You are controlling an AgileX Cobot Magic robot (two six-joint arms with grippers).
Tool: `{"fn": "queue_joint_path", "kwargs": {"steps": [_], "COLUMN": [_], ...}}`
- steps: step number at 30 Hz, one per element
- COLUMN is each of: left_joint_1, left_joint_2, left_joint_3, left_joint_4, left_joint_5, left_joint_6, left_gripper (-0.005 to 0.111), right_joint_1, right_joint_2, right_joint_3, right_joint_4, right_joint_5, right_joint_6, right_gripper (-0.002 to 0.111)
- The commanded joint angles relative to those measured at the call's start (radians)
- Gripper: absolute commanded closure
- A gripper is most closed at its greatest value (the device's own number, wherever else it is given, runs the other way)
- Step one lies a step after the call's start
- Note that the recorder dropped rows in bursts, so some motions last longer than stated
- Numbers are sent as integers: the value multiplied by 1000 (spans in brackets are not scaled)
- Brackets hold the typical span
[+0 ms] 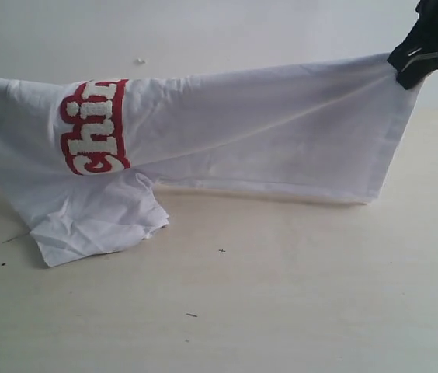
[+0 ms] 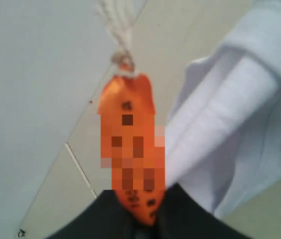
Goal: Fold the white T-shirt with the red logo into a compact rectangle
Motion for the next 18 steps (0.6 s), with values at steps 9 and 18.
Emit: {"fn": "queue_joint_path", "kwargs": {"steps": [9, 18], "left_joint_1": [-7, -18], "left_joint_2": [-163, -342], "left_joint_3": [-54, -77], "left_joint_4": [-436, -438], "left_joint_5": [587, 582], "left_joint_6": [445, 410], "left_gripper": [107, 107], "right_joint_1": [-9, -9], "right_joint_2": [-273, -395], "right_joint_3": [131, 153], "right_joint_4": [160, 255], "right_joint_5": [42, 42], "right_joint_6": [-97, -97], "right_gripper": [108, 108]}}
